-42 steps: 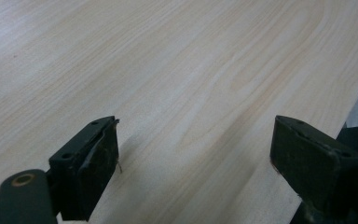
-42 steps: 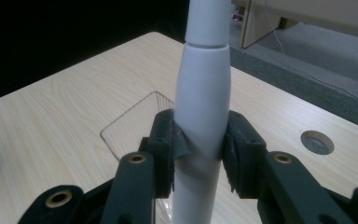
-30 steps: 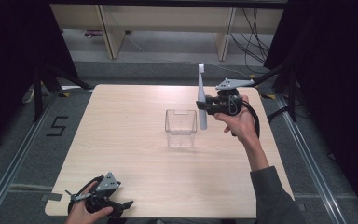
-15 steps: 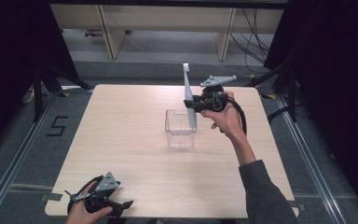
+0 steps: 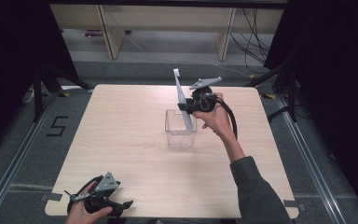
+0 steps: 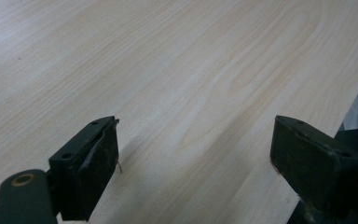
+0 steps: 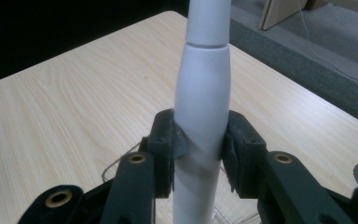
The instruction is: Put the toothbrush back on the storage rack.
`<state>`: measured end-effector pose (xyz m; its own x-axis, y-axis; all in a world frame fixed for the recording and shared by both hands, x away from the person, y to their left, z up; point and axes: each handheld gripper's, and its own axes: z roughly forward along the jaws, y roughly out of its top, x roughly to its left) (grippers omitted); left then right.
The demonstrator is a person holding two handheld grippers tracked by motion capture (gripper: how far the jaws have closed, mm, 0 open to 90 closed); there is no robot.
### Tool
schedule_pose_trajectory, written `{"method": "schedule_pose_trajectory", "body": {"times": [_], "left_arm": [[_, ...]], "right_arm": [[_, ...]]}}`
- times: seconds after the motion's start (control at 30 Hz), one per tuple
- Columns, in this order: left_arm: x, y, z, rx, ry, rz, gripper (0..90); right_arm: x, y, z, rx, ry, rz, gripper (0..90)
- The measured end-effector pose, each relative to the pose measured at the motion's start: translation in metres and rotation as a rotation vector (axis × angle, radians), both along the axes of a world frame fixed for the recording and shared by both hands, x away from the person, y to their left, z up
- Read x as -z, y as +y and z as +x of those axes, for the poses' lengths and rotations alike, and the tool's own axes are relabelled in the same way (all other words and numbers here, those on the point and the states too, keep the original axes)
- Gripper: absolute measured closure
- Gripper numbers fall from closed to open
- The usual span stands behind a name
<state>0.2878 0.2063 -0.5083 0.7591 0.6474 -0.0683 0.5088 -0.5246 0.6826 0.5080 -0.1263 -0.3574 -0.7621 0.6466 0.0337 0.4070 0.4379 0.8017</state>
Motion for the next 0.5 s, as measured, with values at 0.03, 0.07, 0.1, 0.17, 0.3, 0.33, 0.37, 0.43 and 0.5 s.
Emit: {"method": "schedule_pose_trajectory", "body": {"times": [0.03, 0.07, 0.1, 0.17, 0.3, 0.33, 0.37, 0.43, 0.5], "left_arm": [[0.0, 0.0, 0.0, -0.001, 0.002, 0.0, 14.9], [0.0, 0.0, 0.0, 0.002, 0.002, 0.002, 14.9], [0.0, 0.0, 0.0, 0.002, 0.002, 0.002, 14.9], [0.0, 0.0, 0.0, 0.0, 0.0, 0.0, 14.9], [0.0, 0.0, 0.0, -0.001, 0.0, 0.001, 14.9], [0.0, 0.0, 0.0, -0.001, 0.0, 0.001, 14.9], [0.0, 0.0, 0.0, 0.001, 0.001, 0.003, 14.9], [0.0, 0.0, 0.0, 0.004, 0.003, 0.002, 14.9], [0.0, 0.001, 0.0, 0.003, 0.002, 0.002, 14.9]], "right_arm": [[0.002, 0.002, 0.001, 0.004, -0.011, 0.01, 67.1], [0.002, 0.001, 0.001, -0.001, 0.003, -0.005, 67.1], [0.003, 0.001, 0.002, -0.004, -0.009, -0.016, 67.1], [0.005, 0.002, 0.003, -0.006, -0.005, -0.022, 67.1], [0.012, 0.004, 0.004, 0.0, 0.0, -0.024, 67.1], [0.012, 0.004, 0.004, 0.0, 0.0, -0.024, 67.1], [0.015, 0.004, 0.004, -0.004, 0.029, -0.034, 67.1], [0.017, 0.005, 0.005, -0.008, 0.011, -0.039, 67.1], [0.02, 0.008, 0.004, 0.002, 0.042, -0.046, 67.1]]}}
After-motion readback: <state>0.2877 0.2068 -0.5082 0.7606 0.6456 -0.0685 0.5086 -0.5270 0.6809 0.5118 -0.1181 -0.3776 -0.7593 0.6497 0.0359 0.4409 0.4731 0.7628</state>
